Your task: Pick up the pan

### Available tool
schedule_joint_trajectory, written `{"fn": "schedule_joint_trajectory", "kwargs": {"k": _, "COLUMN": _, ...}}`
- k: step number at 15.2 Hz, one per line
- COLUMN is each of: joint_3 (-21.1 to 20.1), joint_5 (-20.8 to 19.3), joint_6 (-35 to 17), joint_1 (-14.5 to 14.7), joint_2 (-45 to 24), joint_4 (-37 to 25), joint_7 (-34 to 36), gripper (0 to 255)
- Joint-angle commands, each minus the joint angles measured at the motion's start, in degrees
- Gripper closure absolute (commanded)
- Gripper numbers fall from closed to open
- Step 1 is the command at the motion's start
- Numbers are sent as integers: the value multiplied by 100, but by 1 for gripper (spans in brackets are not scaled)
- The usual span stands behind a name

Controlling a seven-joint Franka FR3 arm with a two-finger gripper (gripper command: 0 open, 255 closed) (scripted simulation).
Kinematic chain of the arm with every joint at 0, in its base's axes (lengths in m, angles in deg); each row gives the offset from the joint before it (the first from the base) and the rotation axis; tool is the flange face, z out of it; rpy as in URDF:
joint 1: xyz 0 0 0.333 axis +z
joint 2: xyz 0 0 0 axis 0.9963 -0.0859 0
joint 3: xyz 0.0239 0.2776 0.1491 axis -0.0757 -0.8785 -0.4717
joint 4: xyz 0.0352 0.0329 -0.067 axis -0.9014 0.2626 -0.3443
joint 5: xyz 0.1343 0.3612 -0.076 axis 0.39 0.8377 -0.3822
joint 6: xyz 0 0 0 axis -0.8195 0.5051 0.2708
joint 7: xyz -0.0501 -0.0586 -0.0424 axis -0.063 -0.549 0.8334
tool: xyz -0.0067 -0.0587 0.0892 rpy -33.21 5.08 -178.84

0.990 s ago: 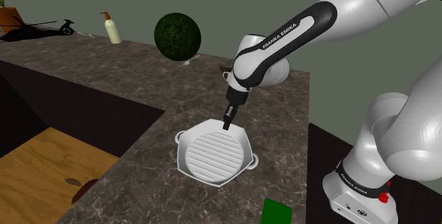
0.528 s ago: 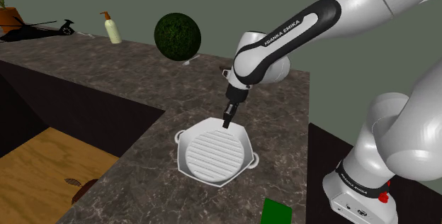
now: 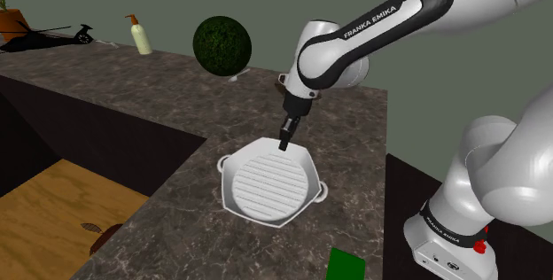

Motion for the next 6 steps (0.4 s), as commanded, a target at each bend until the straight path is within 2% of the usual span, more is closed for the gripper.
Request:
{"fn": "schedule_joint_trajectory", "kwargs": {"k": 1, "joint_3": -2, "joint_5": -78, "joint_6": 161, "joint_1": -26, "joint_2": 94, "joint_4": -79, "joint_7": 88, "gripper": 255}}
{"fn": "schedule_joint_trajectory", "kwargs": {"k": 6, "joint_3": -10, "joint_5": -186, "joint_6": 405, "joint_1": -59, "joint_2": 244, "joint_4": -191, "joint_7": 218, "gripper": 255}}
